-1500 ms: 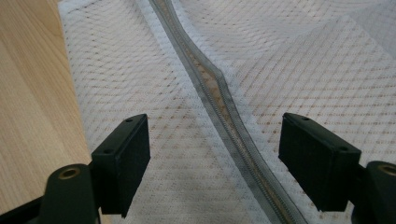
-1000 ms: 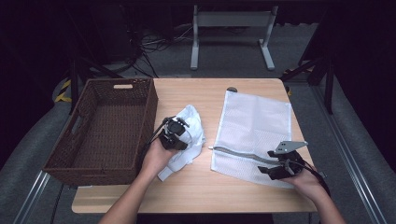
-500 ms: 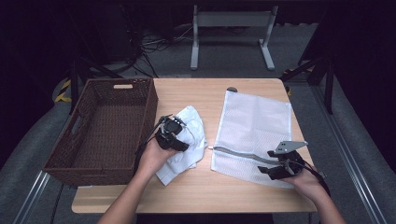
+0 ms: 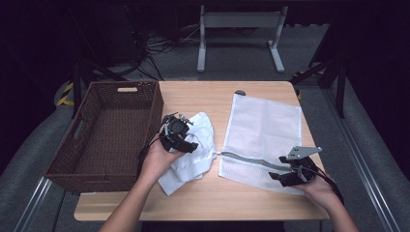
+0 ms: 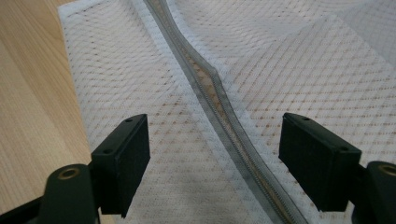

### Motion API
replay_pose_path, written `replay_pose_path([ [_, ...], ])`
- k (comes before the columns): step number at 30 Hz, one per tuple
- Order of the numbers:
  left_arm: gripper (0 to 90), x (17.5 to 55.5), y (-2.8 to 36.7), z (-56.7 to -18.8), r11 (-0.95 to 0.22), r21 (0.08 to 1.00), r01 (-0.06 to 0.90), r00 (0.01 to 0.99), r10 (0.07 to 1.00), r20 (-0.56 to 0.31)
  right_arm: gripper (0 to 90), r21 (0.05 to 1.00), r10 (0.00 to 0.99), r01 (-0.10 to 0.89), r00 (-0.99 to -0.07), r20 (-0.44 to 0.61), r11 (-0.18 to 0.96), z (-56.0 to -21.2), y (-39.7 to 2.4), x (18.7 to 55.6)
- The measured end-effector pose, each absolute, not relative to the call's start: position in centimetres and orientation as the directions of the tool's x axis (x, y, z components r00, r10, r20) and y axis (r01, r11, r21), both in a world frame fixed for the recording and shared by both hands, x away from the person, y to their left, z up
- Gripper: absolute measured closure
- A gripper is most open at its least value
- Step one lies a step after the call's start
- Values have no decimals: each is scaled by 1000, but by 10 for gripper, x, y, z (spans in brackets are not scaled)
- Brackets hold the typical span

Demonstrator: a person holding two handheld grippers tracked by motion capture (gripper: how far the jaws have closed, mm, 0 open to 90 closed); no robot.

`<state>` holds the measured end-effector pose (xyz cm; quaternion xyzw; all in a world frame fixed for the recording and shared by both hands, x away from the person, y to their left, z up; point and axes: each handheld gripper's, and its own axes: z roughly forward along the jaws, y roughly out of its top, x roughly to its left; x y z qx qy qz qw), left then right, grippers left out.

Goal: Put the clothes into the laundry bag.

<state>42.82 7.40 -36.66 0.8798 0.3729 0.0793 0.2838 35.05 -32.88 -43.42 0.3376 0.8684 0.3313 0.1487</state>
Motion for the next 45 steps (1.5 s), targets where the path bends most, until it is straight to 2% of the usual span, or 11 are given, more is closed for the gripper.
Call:
replay_pose_path([
  [3, 395, 428, 78, -360, -551, 577, 602, 713, 697, -79, 252, 675, 688, 493, -725, -31, 549, -434, -330, 349],
  [6, 450, 425, 77, -356, -544, 593, 594, 721, 686, -93, 252, 678, 697, 499, -717, -27, 540, -434, -332, 348],
  [12, 755, 418, 56, -358, -585, 598, 548, 781, 613, -117, 274, 682, 714, 506, -699, -35, 528, -431, -338, 346],
  [16, 890, 416, 36, -370, -626, 575, 527, 811, 572, -121, 387, 675, 732, 525, -680, -35, 519, -428, -344, 343],
  [18, 898, 415, 24, -380, -651, 557, 515, 829, 544, -129, 473, 665, 738, 531, -673, -45, 525, -427, -347, 340],
  [19, 899, 415, 24, -380, -651, 557, 515, 829, 544, -129, 473, 665, 738, 531, -673, -45, 525, -427, -347, 340],
  [20, 899, 415, 14, -388, -670, 543, 506, 838, 530, -127, 564, 655, 744, 544, -667, -41, 524, -426, -348, 338],
  [21, 899, 415, 14, -388, -670, 543, 506, 838, 530, -127, 564, 655, 744, 544, -667, -41, 524, -426, -348, 338],
  [26, 900, 410, -13, -407, -712, 504, 489, 860, 491, -141, 773, 630, 730, 541, -681, -61, 557, -423, -346, 336],
  [30, 900, 400, -37, -425, -766, 453, 457, 884, 448, -133, 881, 602, 723, 547, -687, -75, 582, -427, -350, 333],
  [45, 900, 407, -47, -440, -770, 432, 470, 875, 470, -115, 899, 531, 684, 550, -726, -77, 644, -442, -349, 334],
])
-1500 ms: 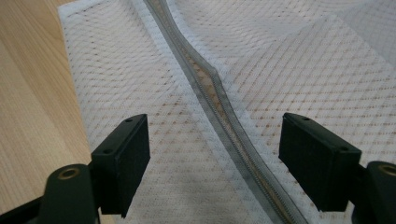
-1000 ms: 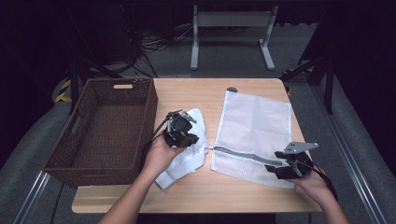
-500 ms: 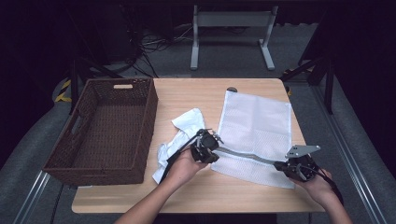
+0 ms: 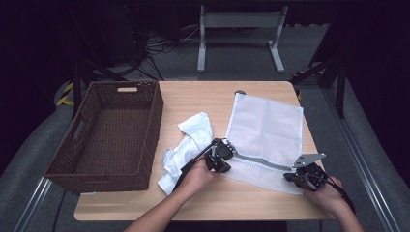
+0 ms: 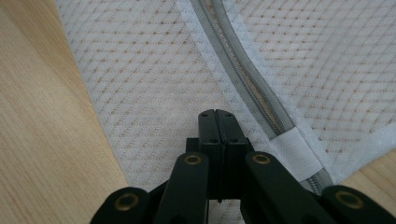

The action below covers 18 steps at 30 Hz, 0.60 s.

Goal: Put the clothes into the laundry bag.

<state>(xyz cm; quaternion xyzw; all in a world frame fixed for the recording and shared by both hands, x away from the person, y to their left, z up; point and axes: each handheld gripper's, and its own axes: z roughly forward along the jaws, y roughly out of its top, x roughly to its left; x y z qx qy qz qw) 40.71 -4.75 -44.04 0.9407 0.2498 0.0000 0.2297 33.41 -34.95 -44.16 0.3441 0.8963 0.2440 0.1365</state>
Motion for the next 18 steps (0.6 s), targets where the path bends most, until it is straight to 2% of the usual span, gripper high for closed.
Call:
replay_pose_path([
  [10, 900, 424, -39, -439, -751, 427, 504, 848, 523, -81, 899, 515, 618, 503, -783, -68, 694, -441, -330, 327],
  [18, 900, 438, -32, -440, -720, 432, 543, 822, 560, -100, 899, 509, 557, 455, -828, -58, 730, -442, -310, 321],
])
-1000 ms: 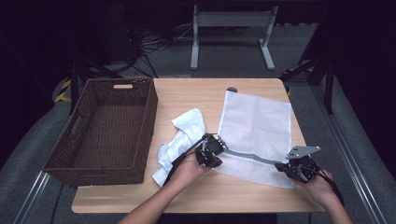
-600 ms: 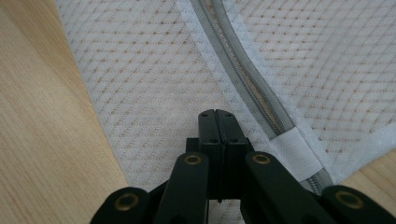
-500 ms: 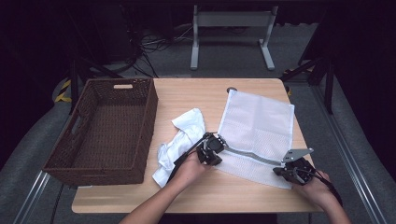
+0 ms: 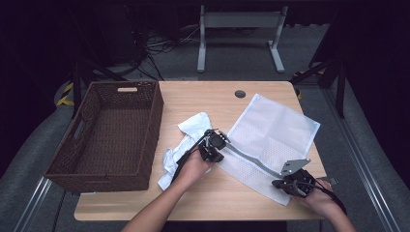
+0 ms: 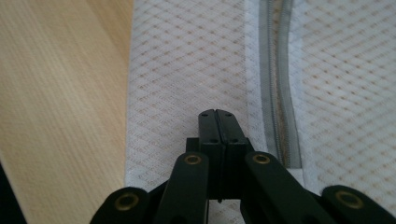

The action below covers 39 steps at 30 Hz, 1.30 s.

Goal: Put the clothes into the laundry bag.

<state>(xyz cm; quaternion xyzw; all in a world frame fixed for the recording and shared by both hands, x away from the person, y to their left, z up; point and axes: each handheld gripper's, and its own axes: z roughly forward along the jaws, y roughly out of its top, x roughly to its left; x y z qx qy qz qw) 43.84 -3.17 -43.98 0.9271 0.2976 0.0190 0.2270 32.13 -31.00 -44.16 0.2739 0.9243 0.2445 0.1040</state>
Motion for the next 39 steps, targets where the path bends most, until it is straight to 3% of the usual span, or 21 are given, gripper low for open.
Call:
replay_pose_path([
  [15, 900, 445, -22, -437, -707, 442, 552, 813, 575, -95, 880, 499, 431, 351, -901, -50, 792, -441, -273, 310],
  [28, 899, 396, -39, -423, -739, 510, 439, 892, 426, -152, 705, 605, 597, 433, -797, -88, 668, -417, -270, 346],
  [39, 900, 389, -56, -434, -745, 527, 409, 909, 383, -165, 625, 621, 632, 463, -772, -67, 632, -425, -264, 383],
])
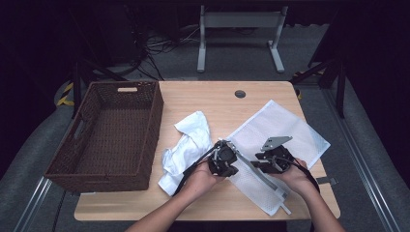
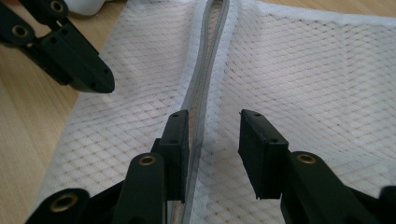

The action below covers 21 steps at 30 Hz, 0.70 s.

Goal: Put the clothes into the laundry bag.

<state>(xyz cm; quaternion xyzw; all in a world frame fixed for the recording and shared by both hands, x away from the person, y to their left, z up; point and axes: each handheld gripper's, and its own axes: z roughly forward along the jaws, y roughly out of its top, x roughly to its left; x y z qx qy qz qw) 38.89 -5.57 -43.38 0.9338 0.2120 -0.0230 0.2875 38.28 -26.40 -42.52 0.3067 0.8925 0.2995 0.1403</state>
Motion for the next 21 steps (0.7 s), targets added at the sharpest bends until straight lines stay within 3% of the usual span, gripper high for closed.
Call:
replay_pose_path([
  [9, 900, 388, -61, -442, -769, 502, 395, 914, 384, -131, 641, 594, 635, 482, -770, -63, 644, -443, -263, 386],
  [17, 900, 391, -60, -444, -777, 492, 392, 912, 400, -95, 834, 574, 653, 518, -756, -40, 634, -446, -262, 387],
  [21, 900, 397, -55, -444, -765, 491, 416, 899, 427, -97, 858, 569, 655, 520, -754, -43, 637, -446, -258, 387],
])
